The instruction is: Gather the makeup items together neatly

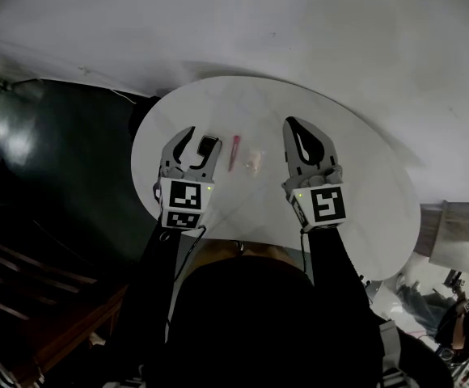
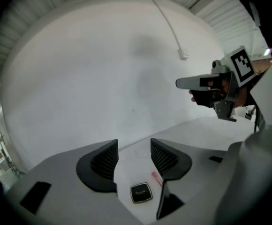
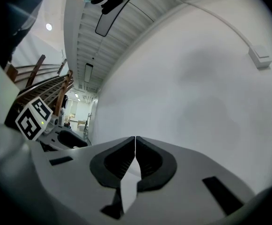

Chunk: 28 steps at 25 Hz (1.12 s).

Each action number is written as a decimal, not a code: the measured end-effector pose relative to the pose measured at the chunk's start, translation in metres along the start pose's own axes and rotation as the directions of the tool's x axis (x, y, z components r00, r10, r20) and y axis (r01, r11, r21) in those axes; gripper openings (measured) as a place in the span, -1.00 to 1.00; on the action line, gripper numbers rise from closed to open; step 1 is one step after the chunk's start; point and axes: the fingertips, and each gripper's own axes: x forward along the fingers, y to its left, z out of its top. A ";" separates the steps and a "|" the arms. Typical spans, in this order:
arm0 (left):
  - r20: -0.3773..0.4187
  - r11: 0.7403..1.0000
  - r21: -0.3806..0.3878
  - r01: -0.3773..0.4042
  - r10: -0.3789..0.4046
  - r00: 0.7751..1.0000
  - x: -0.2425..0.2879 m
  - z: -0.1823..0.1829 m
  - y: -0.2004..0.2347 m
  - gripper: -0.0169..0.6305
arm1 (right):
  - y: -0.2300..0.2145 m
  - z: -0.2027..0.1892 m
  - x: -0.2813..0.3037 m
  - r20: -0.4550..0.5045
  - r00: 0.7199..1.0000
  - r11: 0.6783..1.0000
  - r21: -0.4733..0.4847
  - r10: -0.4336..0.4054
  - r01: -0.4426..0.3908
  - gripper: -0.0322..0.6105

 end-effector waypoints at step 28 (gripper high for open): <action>0.323 0.998 0.038 -0.055 0.040 0.946 -0.054 0.077 0.043 -0.90 | 0.015 0.020 -0.006 0.002 0.997 0.993 -0.082 -0.081 0.081 -0.82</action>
